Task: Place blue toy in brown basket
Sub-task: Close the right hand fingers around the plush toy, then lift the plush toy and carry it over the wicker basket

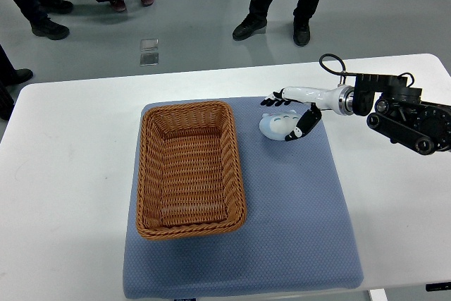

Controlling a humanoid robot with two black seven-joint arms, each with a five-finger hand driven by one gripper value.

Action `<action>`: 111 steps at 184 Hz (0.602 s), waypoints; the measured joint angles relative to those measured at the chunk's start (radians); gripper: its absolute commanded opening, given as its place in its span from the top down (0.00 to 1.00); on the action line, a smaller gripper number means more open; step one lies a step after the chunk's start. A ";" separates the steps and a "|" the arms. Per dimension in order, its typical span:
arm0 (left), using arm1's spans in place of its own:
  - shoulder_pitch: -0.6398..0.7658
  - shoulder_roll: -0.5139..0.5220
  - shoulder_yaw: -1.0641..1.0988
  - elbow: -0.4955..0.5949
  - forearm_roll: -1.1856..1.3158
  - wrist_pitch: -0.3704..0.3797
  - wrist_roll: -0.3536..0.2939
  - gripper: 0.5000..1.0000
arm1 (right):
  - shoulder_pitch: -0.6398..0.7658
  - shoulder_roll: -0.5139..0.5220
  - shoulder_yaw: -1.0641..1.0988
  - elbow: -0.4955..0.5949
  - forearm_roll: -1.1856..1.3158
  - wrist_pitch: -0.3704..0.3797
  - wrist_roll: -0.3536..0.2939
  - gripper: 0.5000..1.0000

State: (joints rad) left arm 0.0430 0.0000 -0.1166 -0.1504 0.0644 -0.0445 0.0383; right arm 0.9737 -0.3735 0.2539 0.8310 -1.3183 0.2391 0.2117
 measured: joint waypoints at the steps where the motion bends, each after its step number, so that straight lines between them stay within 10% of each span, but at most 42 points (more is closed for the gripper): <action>1: 0.000 0.000 0.000 0.000 0.000 0.000 0.000 0.00 | 0.000 0.000 0.000 0.000 0.000 0.000 0.000 0.34; 60: 0.000 0.000 0.000 0.000 0.000 0.000 0.000 0.00 | -0.006 0.021 -0.002 -0.029 -0.002 -0.001 0.000 0.45; 111: 0.000 0.000 0.000 0.000 0.000 0.000 0.000 0.00 | -0.010 0.022 -0.002 -0.030 -0.003 -0.001 0.000 0.82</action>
State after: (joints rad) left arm 0.0430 0.0000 -0.1166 -0.1503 0.0644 -0.0445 0.0385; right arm 0.9636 -0.3513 0.2515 0.8007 -1.3208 0.2381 0.2114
